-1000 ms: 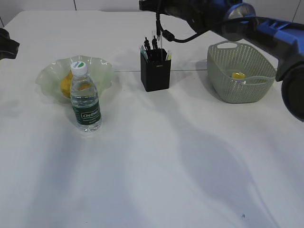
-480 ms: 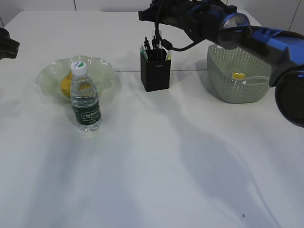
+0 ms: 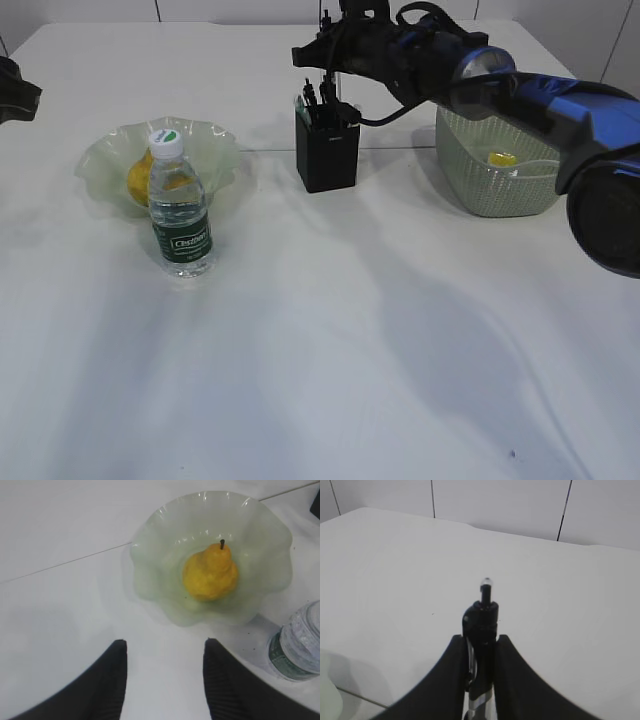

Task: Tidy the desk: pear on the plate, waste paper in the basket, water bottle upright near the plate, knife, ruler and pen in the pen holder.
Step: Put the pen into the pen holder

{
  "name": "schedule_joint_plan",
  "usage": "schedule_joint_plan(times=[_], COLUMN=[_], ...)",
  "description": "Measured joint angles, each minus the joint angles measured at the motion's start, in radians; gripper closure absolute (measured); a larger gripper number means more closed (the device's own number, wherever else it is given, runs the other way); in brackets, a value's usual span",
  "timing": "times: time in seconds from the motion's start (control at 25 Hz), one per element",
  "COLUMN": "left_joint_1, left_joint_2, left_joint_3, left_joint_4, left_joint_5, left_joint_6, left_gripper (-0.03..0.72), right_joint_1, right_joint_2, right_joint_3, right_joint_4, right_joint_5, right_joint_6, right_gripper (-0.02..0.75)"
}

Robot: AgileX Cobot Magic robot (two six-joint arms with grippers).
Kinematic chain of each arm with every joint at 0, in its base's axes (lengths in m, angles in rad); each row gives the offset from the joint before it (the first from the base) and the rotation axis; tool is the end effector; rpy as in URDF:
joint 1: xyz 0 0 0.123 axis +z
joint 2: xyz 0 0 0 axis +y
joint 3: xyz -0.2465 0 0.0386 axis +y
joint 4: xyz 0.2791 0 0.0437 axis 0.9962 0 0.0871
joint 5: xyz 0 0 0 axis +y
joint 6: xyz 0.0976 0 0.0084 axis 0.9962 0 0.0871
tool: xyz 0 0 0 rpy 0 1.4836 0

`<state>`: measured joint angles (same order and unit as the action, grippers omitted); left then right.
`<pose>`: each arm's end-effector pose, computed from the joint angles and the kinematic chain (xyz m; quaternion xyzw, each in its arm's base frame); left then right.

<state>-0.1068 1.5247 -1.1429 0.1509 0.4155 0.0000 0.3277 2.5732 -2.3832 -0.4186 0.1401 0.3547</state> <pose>0.3753 -0.0342 0.2440 0.0983 0.9023 0.0341 0.4184 0.5756 0.1897 0.1909 -0.1337 0.7723 0.0607 0.6181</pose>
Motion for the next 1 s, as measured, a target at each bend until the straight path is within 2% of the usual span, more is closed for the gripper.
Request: schedule_joint_plan(times=[1.0], left_joint_1=[0.000], left_joint_2=[0.000], left_joint_3=[0.000], left_joint_4=[0.000], left_joint_5=[-0.008], left_joint_6=[0.000], left_gripper=[0.340], right_joint_1=[0.000], right_joint_2=[0.069], right_joint_3=[0.000], right_joint_4=[-0.005], right_joint_5=[-0.032], right_joint_6=[0.000], right_gripper=[0.631])
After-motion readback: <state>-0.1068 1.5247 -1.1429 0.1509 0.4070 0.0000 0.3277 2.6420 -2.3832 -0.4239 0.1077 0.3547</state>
